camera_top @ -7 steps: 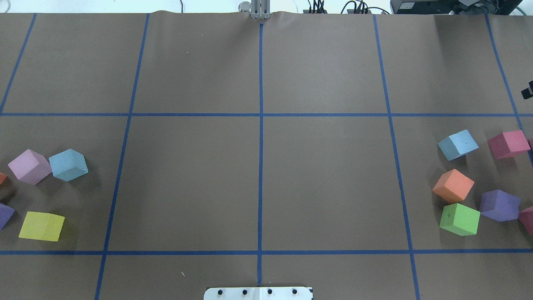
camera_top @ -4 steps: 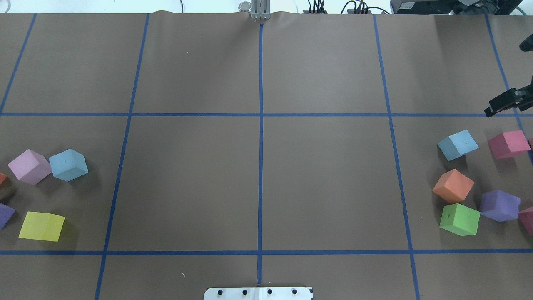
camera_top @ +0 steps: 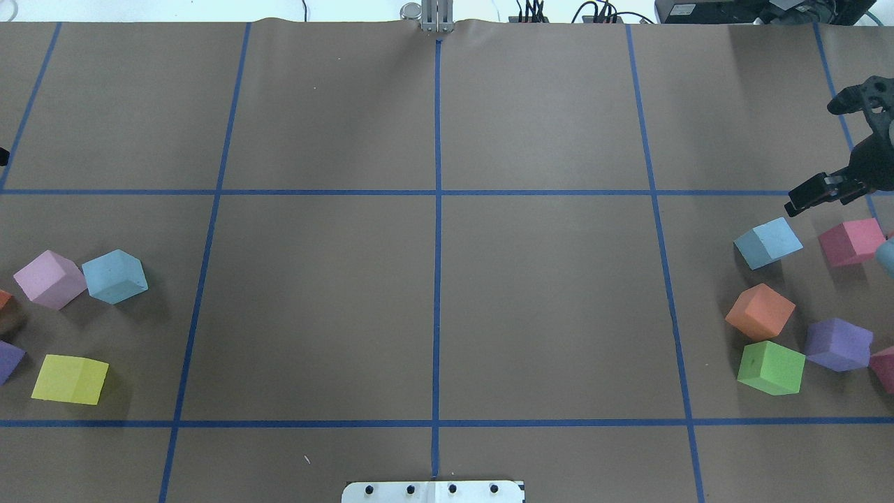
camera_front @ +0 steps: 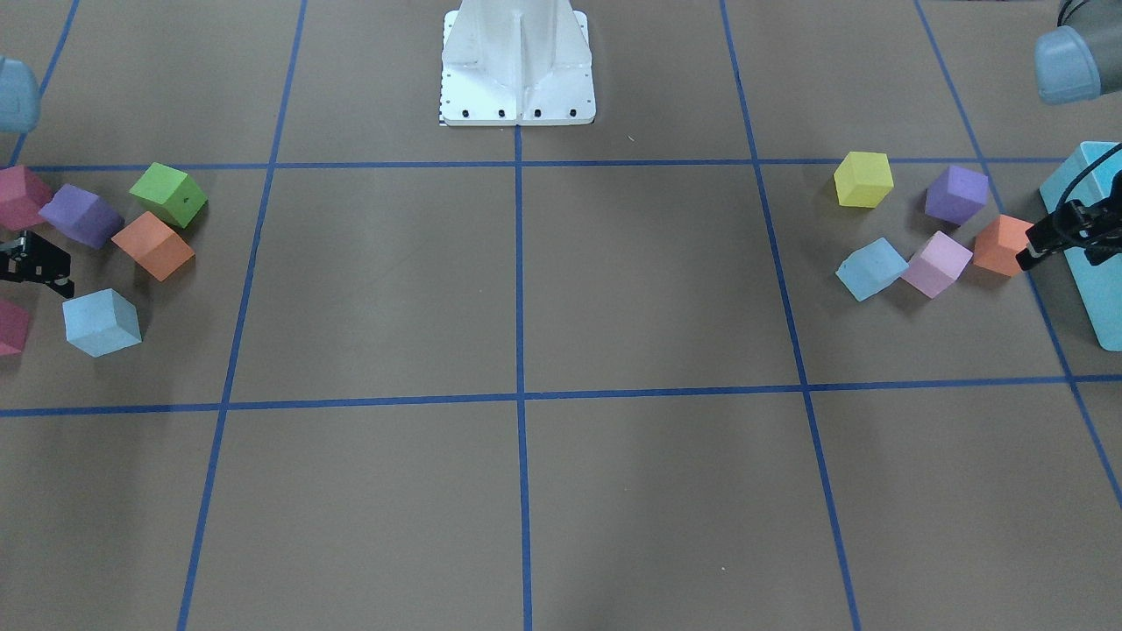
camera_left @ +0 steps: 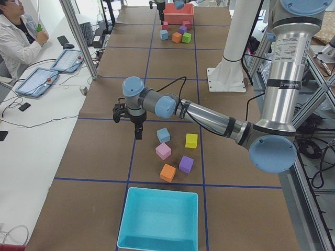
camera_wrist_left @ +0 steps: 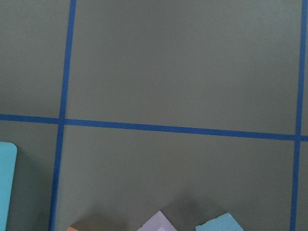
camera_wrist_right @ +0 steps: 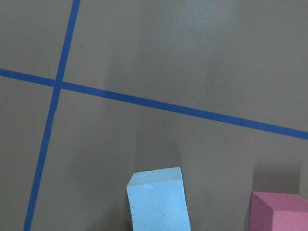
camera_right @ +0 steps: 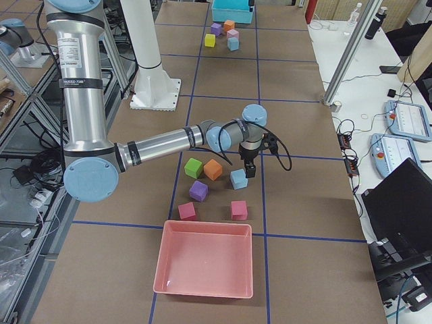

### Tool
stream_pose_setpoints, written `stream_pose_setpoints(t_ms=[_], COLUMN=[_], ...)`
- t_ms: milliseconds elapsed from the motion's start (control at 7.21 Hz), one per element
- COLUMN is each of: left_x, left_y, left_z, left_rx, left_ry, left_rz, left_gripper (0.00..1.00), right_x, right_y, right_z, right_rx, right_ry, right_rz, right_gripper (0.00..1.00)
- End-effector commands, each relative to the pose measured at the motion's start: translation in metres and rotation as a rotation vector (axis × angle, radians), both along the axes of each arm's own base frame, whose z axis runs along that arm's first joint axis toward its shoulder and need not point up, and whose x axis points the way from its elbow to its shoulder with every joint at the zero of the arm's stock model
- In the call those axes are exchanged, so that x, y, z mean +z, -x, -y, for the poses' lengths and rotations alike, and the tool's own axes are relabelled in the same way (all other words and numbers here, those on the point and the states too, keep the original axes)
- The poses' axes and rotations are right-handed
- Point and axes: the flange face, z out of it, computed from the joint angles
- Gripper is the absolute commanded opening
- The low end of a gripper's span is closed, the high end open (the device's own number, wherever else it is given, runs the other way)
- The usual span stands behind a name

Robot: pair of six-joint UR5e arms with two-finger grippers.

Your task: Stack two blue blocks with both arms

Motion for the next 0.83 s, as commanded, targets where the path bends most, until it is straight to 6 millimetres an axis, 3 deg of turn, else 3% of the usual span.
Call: stream_pose_setpoints(t_ms=[0, 277, 693], left_x=[-0.001, 0.000, 0.001], left_y=[-0.005, -0.005, -0.004], left_z=[-0.001, -0.002, -0.003], left_rx=[0.004, 0.006, 0.005], left_ry=[0.000, 0.000, 0.002], left_rz=[-0.003, -0.003, -0.002], left_gripper=[0.99, 0.99, 0.99], right_x=[0.030, 0.022, 0.020], right_y=[0.021, 0.052, 0.058], right_z=[0.003, -0.004, -0.006], right_rx=[0.026, 0.008, -0.006], right_ry=[-0.021, -0.025, -0.030], right_rz=[0.002, 0.025, 0.027], right_gripper=[0.98, 0.98, 0.98])
